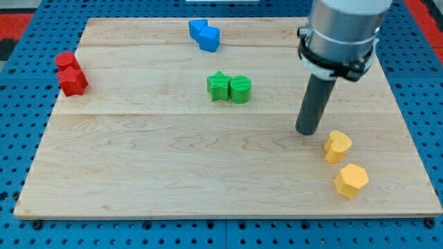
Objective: Push the green circle towards the yellow heart
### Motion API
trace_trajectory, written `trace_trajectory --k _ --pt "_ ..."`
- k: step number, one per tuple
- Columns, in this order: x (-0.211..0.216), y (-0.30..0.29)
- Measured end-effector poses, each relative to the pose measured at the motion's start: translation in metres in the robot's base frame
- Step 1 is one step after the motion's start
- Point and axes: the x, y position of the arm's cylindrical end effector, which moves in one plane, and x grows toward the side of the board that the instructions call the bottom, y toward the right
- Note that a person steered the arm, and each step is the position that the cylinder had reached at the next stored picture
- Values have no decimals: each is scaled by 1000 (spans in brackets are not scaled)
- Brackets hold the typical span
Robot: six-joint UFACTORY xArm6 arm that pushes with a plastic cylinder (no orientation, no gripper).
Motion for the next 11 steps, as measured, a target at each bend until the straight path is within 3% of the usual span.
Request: trace_trajectory --k 3,4,5,7,8,9,10,11 --pt "31 23" --pt "25 23" --pt "-20 18" --pt "-17 -97" --pt "-28 -182" --pt "-74 -220" --pt "-112 -195" --pt "-106 -161"
